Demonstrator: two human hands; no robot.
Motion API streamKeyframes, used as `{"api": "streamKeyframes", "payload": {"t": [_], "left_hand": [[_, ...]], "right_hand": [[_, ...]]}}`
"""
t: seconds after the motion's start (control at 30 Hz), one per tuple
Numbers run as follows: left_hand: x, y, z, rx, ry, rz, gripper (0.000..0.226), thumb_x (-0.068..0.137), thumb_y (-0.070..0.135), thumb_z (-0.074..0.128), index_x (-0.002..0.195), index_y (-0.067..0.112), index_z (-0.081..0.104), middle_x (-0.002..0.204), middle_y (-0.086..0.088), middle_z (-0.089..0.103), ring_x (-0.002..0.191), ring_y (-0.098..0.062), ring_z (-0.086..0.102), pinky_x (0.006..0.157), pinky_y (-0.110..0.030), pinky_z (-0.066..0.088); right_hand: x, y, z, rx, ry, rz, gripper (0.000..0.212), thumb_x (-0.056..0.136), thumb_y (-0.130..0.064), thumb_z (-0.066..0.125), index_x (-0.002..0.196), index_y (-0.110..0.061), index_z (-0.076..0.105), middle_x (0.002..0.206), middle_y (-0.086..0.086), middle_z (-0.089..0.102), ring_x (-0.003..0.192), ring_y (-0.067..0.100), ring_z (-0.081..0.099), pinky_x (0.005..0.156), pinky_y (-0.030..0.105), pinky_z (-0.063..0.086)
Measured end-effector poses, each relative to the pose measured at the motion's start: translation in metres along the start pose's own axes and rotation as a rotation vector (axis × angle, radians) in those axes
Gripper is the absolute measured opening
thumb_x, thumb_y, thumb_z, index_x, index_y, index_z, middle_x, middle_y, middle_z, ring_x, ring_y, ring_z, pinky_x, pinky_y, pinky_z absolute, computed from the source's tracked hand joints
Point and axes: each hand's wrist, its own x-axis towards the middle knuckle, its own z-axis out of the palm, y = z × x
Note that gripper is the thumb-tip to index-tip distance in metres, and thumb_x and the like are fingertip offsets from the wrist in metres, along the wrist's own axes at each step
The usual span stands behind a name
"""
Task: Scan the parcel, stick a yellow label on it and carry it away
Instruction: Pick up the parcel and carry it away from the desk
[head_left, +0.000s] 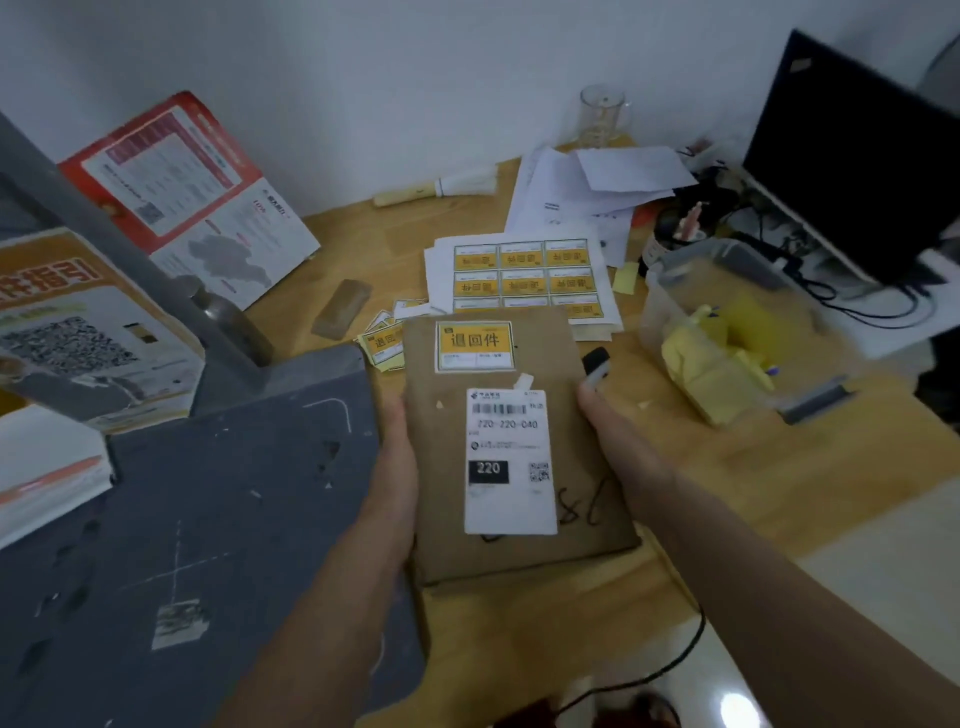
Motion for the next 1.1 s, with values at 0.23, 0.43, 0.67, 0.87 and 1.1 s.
{"api": "streamKeyframes", "payload": {"t": [0.23,0.43,0.67,0.87,1.1], "left_hand": [[-0.058,0.054,0.048,-0.096,-0.189,0.183,0.05,0.085,0.067,0.045,0.099,0.029,0.075,0.093,-0.002,0.078,0.08,-0.019,0.075,0.07,-0.035,0.056],[-0.119,0.028,0.152,-0.012,-0.448,0.157,0.048,0.083,0.065,0.052,0.1,0.027,0.076,0.094,-0.002,0.078,0.082,-0.022,0.075,0.073,-0.038,0.056],[-0.23,-0.059,0.289,0.248,-0.824,0.044,0.057,0.094,0.059,0.033,0.089,0.02,0.075,0.082,-0.005,0.079,0.065,-0.018,0.074,0.067,-0.033,0.051],[-0.322,-0.143,0.367,0.444,-1.08,-0.058,0.068,0.091,0.067,0.027,0.097,0.02,0.077,0.099,-0.008,0.077,0.084,-0.021,0.075,0.077,-0.037,0.053],[-0.406,-0.216,0.428,0.594,-1.218,-0.103,0.073,0.091,0.067,0.024,0.077,0.02,0.078,0.08,-0.009,0.078,0.066,-0.023,0.075,0.064,-0.034,0.053]], "right_hand": [[-0.063,-0.026,-0.046,0.249,0.079,-0.256,0.034,0.094,-0.049,0.041,0.117,-0.03,0.058,0.112,-0.007,0.067,0.102,0.011,0.063,0.095,0.035,0.048],[-0.152,0.014,-0.155,0.394,0.268,-0.312,0.043,0.09,-0.056,0.044,0.122,-0.031,0.056,0.113,-0.002,0.07,0.099,0.017,0.068,0.087,0.037,0.054],[-0.292,0.117,-0.282,0.604,0.552,-0.312,0.049,0.086,-0.057,0.05,0.126,-0.029,0.055,0.121,0.0,0.067,0.108,0.021,0.065,0.1,0.043,0.047],[-0.417,0.198,-0.349,0.672,0.803,-0.32,0.038,0.091,-0.045,0.051,0.125,-0.028,0.05,0.111,0.001,0.07,0.094,0.018,0.069,0.075,0.034,0.055],[-0.501,0.271,-0.384,0.849,0.996,-0.335,0.036,0.093,-0.044,0.049,0.124,-0.028,0.055,0.111,0.002,0.071,0.098,0.02,0.069,0.077,0.035,0.056]]}}
